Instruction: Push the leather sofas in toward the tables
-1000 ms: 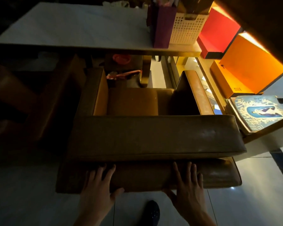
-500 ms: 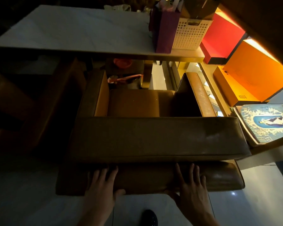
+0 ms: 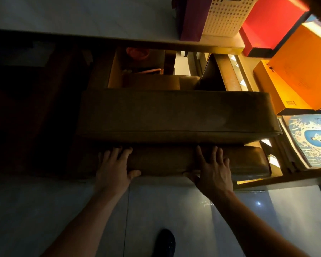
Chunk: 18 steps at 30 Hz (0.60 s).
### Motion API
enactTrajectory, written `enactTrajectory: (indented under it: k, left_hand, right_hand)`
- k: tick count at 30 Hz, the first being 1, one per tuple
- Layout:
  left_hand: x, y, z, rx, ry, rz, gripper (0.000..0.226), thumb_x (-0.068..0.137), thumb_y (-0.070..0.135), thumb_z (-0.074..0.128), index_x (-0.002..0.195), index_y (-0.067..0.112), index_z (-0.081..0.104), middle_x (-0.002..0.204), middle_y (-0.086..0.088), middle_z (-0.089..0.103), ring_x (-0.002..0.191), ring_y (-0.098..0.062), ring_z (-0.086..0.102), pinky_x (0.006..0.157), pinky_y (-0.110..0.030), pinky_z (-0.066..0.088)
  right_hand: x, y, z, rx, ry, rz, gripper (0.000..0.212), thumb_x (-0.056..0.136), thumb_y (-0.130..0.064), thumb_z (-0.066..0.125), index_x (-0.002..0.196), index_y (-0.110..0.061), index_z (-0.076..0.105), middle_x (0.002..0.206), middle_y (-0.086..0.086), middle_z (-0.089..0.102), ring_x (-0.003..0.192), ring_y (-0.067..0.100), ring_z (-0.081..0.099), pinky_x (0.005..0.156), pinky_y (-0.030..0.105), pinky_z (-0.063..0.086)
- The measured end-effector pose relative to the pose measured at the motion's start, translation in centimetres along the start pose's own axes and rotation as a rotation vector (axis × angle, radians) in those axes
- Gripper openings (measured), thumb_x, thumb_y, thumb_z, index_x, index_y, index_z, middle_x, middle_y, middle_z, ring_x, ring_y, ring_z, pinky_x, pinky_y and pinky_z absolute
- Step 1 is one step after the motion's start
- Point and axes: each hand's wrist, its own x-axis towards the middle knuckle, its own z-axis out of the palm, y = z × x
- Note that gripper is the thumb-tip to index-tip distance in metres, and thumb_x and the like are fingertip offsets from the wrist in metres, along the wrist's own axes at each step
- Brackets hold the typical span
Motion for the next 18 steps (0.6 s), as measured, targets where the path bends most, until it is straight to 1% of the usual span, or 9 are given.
enactTrajectory:
  k: [2,5,10,18]
  left_hand:
    - [0.9,0.2,-0.4,-0.010,-0.006,-0.009,0.078,0.075,0.063,0.071,0.141,0.030,0.045,0.140,-0.005,0.047,0.127,-0.032,0.038,0.114,-0.054,0.025]
    - [1.2,0.1,-0.6,-0.012,0.004,-0.007,0.079,0.074,0.065,0.070,0.140,0.030,0.045,0.139,-0.005,0.048,0.126,-0.032,0.038,0.113,-0.054,0.028]
    - [0.4,0.5,-0.6,0.011,0.028,-0.031,0.080,0.072,0.068,0.069,0.138,0.029,0.047,0.135,-0.007,0.048,0.121,-0.033,0.040,0.098,-0.053,0.044]
    - [-1.4,0.3,-0.2,0.020,0.031,-0.023,0.078,0.073,0.067,0.068,0.137,0.029,0.046,0.134,-0.006,0.049,0.120,-0.031,0.039,0.093,-0.056,0.048]
  right_hand:
    - [1.0,0.0,-0.2,-0.006,0.026,-0.002,0.103,0.079,-0.087,0.035,0.159,-0.031,0.001,0.162,0.029,0.006,0.148,0.049,0.006,0.117,0.061,0.022]
    - [1.5,-0.1,-0.1,-0.002,0.030,-0.003,0.104,0.078,-0.088,0.035,0.158,-0.031,0.001,0.162,0.029,0.007,0.149,0.049,0.005,0.118,0.061,0.021]
    - [1.2,0.0,0.1,0.012,0.034,0.001,0.103,0.080,-0.087,0.036,0.159,-0.031,0.000,0.163,0.028,0.004,0.150,0.047,0.003,0.119,0.062,0.018]
    - [-0.5,0.2,1.1,0.013,0.041,0.001,0.101,0.081,-0.087,0.031,0.159,-0.030,0.003,0.163,0.028,0.006,0.150,0.048,0.004,0.118,0.063,0.020]
